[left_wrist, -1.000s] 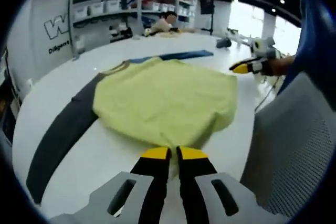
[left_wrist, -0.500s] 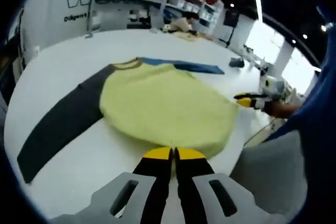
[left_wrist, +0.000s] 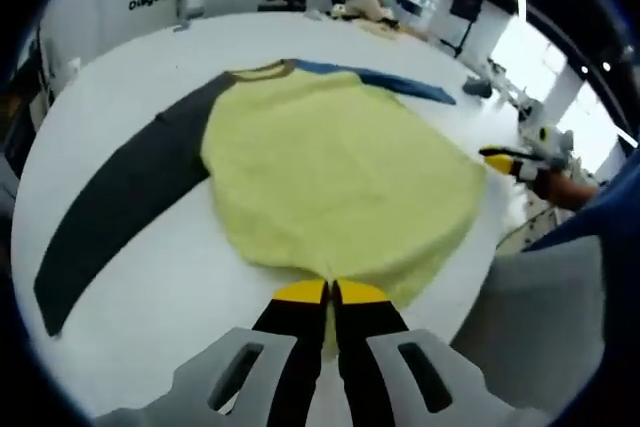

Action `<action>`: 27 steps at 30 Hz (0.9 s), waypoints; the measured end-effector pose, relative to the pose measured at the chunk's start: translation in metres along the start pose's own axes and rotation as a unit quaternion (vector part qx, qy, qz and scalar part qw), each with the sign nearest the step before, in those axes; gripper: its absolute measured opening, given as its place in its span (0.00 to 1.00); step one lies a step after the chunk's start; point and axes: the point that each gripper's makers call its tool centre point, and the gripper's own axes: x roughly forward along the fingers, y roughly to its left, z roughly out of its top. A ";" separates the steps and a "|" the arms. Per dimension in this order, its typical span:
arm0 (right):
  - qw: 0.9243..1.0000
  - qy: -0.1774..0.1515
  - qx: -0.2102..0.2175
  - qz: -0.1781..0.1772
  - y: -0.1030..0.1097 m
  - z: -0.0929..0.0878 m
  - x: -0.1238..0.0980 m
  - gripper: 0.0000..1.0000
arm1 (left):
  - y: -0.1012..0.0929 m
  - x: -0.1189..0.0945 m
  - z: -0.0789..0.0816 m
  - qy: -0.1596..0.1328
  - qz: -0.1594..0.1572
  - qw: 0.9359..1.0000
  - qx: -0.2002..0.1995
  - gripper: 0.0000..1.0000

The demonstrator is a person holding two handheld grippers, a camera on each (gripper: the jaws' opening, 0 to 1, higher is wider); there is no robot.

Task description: Fold the garment on the visible template until the final outline fits inside the template.

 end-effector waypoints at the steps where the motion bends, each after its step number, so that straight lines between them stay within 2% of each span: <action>1: 1.000 -0.001 0.000 0.000 0.000 0.000 0.000 0.18 | 0.003 0.003 -0.002 -0.001 0.005 1.000 -0.001 0.06; 3: 1.000 -0.002 -0.002 0.001 0.000 0.001 0.000 0.18 | 0.006 0.001 -0.006 0.009 0.016 1.000 0.011 0.11; 5: 1.000 -0.003 -0.002 0.000 -0.001 0.001 0.000 0.18 | 0.005 -0.002 -0.014 0.020 0.014 1.000 0.020 0.18; 9: 1.000 -0.003 -0.001 -0.002 -0.002 -0.001 -0.002 0.18 | 0.006 -0.010 -0.023 0.019 0.008 1.000 0.014 0.28; 14: 1.000 0.001 -0.001 -0.003 -0.001 -0.003 -0.004 0.18 | -0.004 -0.016 -0.037 0.020 0.001 1.000 0.004 0.29; 18: 1.000 0.002 -0.006 -0.003 -0.001 -0.002 -0.004 0.19 | -0.009 -0.016 -0.051 0.032 -0.001 0.999 -0.004 0.26; 27: 0.999 0.019 -0.035 -0.021 -0.005 -0.009 -0.012 0.21 | -0.018 -0.015 -0.066 0.025 0.003 0.999 -0.020 0.25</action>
